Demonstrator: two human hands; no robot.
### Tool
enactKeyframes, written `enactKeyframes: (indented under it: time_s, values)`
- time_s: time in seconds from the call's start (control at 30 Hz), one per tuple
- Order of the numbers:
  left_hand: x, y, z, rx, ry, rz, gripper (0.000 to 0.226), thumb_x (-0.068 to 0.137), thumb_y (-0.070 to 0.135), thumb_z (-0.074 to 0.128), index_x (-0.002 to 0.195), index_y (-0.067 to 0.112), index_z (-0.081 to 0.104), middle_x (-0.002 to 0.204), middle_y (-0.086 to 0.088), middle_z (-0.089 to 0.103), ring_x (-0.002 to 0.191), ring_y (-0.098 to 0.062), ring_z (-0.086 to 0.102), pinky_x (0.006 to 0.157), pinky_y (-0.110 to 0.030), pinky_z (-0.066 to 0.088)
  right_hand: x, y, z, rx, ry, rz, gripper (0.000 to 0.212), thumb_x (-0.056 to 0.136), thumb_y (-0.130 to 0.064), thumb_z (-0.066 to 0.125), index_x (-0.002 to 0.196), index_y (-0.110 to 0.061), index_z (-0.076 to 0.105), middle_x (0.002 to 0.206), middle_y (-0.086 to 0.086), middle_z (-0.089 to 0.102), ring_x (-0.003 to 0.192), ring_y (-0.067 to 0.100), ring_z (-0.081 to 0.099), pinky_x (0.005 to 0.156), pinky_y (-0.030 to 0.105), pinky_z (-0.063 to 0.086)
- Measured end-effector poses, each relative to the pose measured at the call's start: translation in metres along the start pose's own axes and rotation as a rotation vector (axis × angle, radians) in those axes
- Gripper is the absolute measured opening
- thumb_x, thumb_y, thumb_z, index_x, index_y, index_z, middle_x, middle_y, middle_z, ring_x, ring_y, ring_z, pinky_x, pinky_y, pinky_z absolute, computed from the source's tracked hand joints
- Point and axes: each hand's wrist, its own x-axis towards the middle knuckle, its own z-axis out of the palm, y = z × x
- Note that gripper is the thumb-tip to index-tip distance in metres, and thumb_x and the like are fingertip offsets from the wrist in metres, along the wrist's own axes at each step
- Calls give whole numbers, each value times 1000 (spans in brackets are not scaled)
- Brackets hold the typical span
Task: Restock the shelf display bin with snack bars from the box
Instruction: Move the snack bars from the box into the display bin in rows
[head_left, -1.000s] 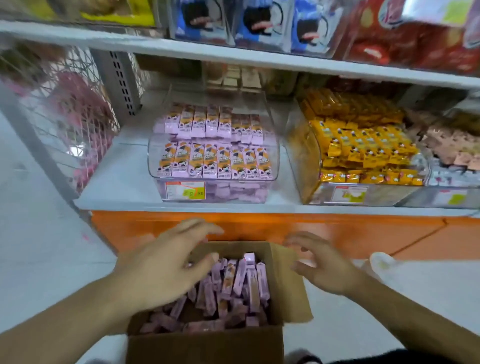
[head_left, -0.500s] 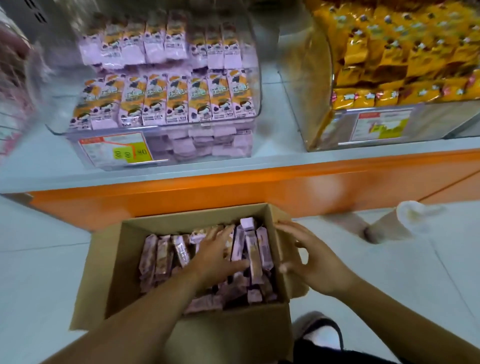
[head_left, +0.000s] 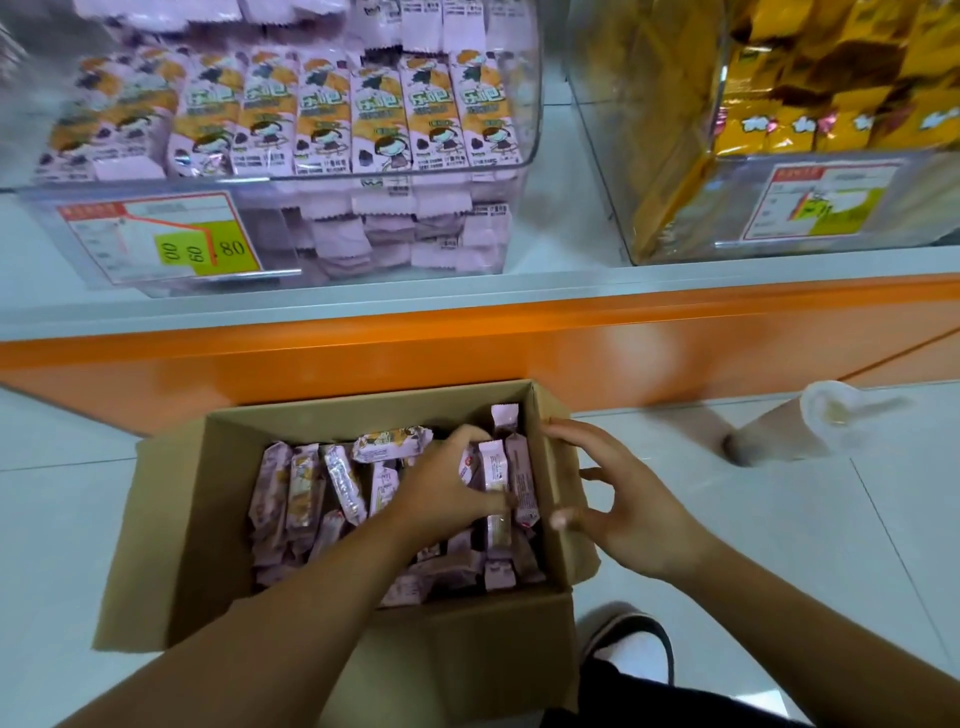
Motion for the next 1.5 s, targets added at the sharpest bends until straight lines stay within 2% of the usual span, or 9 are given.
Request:
enactKeyframes:
  time_s: [0.4,0.57,0.7,0.77,0.93,1.13,1.23,1.37,1.5]
  values:
    - [-23,11,-7,-116,6,88,53,78,32,89,113,43,51,122,10,59,115,-21,60,79,-31,48,0,-9,-2,-15,-8,43,80,83,-25,87,146,-49,46,149,-35,42,142,-5,38,110,26,42]
    - [-56,36,-39,-274,57,104,51,78,27,91,115,38,58,97,22,71,78,5,67,61,-11,51,8,-26,-16,-176,-98,40,79,80,-30,89,143,-52,47,145,-35,43,135,-8,39,109,17,37]
    - [-99,68,-73,-300,51,133,59,72,34,94,120,42,61,107,11,76,102,-14,71,88,-29,59,15,-73,-49,-219,-111,62,42,92,-30,78,117,-58,59,118,-29,67,114,-11,58,97,15,46]
    - [-124,88,-93,-314,42,168,61,71,32,96,120,41,63,110,7,75,107,-17,70,102,-43,56,15,-111,-70,-171,-86,76,32,94,-25,77,112,-49,66,107,-22,74,105,-6,65,96,25,52]
    - [-193,152,-146,-428,91,319,59,66,27,96,115,46,68,120,12,74,117,-9,67,102,-29,51,-1,-233,-111,85,-112,-43,29,96,-20,75,122,-33,69,108,-2,74,99,19,73,91,45,58]
    - [-272,193,-187,-566,102,482,62,71,16,93,126,24,67,125,-15,72,118,-37,68,104,-53,52,-16,-354,-101,199,-27,-131,26,92,-31,80,112,-18,70,100,17,63,83,17,71,72,50,65]
    - [-292,192,-199,-704,165,502,57,69,7,85,122,22,71,121,-18,74,112,-36,72,92,-44,61,-17,-388,-90,260,27,-125,26,90,-32,82,103,-14,69,85,9,66,75,27,70,75,55,65]
    - [-295,178,-219,-851,321,414,49,70,10,79,117,19,71,116,-24,73,105,-44,71,100,-56,50,-17,-401,-84,407,125,-77,24,95,-20,76,103,-1,63,85,18,72,69,26,67,64,48,64]
    - [-295,166,-231,-677,404,322,27,76,-1,74,83,24,68,70,-9,63,64,-25,60,65,-34,43,-15,-389,-77,431,200,-20,41,95,-26,76,105,6,53,81,16,77,66,25,64,55,39,50]
